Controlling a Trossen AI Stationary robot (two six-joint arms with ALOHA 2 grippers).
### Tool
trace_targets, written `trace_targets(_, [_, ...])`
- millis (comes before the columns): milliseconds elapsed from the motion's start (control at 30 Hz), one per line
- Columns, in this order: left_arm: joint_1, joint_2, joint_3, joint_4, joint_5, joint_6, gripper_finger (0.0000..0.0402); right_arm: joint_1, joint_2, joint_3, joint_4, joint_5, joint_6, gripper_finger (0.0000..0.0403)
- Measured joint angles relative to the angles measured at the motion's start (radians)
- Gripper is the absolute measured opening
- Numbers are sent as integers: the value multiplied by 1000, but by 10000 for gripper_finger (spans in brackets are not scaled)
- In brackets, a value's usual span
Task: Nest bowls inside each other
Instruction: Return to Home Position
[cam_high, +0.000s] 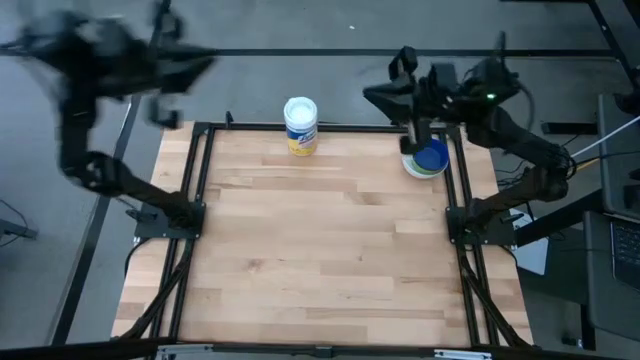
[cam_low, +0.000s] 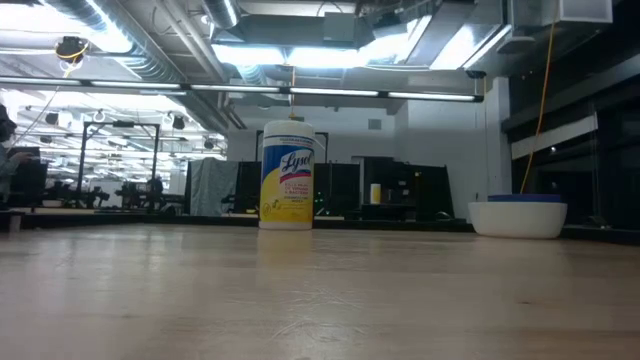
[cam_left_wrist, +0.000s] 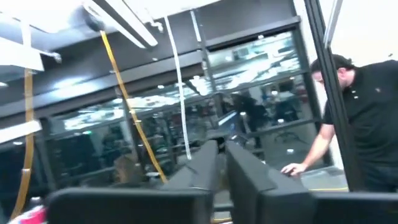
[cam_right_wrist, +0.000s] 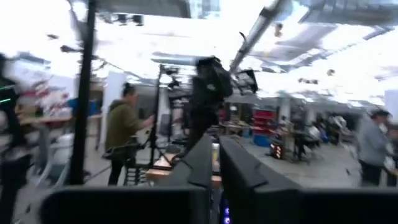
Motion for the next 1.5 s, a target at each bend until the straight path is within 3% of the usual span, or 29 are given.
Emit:
trace_targets(67, [-20, -76, 0, -77, -50, 17, 11, 39, -12, 42, -62, -3, -65, 10])
trace_targets(200, [-48, -215, 0, -238, -117, 23, 2, 76, -68, 116, -224, 14, -112, 7])
trace_targets(467, [-47, -437, -1, -696, -211, -16, 2, 156, -203, 128, -584, 185, -82, 3])
trace_targets(667, [-38, -534, -1, -824, -235, -119, 3, 198, -308, 127, -773, 298, 6, 8])
trace_targets(833, [-31, -593, -2, -951, -375, -164, 21, 198, -389, 119, -943, 394, 47, 37])
trace_targets(967, [-30, -664, -78, -942, -414, -207, 34, 198, -492, 28, -970, 412, 46, 50])
trace_targets(1133, [-12, -781, -244, -943, -484, -282, 30, 198, -728, -162, -983, 477, 85, 42])
trace_targets(1300, [9, -933, -461, -774, -494, -285, 20, 198, -989, -396, -929, 507, 135, 33])
trace_targets(1500, [21, -1088, -785, -593, -454, -233, 18, 198, -1217, -679, -752, 509, 13, 40])
